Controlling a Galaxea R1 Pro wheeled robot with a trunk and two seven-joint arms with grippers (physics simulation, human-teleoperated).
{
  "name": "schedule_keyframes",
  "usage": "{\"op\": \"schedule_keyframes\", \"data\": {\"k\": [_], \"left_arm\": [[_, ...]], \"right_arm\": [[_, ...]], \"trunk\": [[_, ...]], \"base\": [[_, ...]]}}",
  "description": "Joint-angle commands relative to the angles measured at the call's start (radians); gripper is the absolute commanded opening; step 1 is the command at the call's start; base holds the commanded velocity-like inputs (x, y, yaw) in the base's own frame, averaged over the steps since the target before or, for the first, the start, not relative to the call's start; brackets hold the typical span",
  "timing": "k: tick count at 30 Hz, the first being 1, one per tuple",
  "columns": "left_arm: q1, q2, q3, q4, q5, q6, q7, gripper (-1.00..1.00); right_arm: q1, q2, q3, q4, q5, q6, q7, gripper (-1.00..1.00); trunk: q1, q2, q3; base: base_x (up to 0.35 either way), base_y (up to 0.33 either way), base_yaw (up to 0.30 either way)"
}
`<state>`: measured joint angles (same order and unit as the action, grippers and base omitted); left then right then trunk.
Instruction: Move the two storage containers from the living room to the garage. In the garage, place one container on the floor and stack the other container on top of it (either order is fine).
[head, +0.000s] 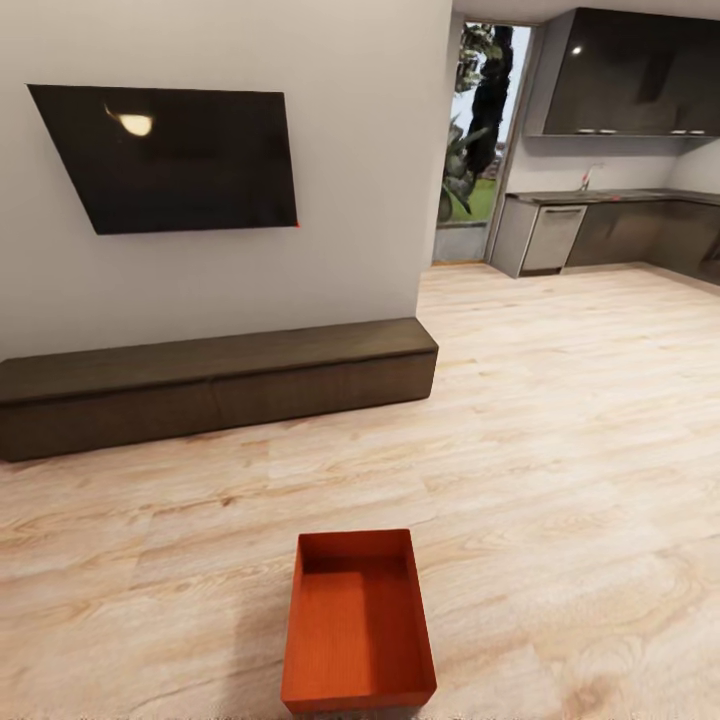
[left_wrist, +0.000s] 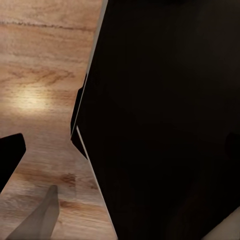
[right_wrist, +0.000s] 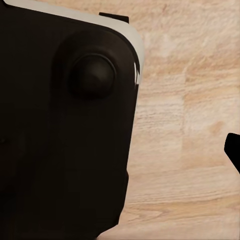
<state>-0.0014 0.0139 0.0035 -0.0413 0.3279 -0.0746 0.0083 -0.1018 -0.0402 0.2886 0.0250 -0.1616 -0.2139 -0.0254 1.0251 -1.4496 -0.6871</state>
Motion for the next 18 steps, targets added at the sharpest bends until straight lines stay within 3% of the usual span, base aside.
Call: {"op": "schedule_keyframes", "data": {"k": [1, 18], "left_arm": [[0.000, 0.000, 0.000, 0.000, 0.003, -0.002, 0.001, 1.00], [0.000, 0.000, 0.000, 0.000, 0.003, -0.002, 0.001, 1.00]], "right_arm": [[-0.001, 0.000, 0.009, 0.003, -0.010, -0.005, -0.001, 1.00], [-0.001, 0.000, 0.006, 0.003, -0.015, -0.005, 0.000, 1.00]], "trunk": [[0.000, 0.000, -0.002], [0.000, 0.000, -0.030]], "base": [[0.000, 0.000, 0.000], [0.000, 0.000, 0.000]]}}
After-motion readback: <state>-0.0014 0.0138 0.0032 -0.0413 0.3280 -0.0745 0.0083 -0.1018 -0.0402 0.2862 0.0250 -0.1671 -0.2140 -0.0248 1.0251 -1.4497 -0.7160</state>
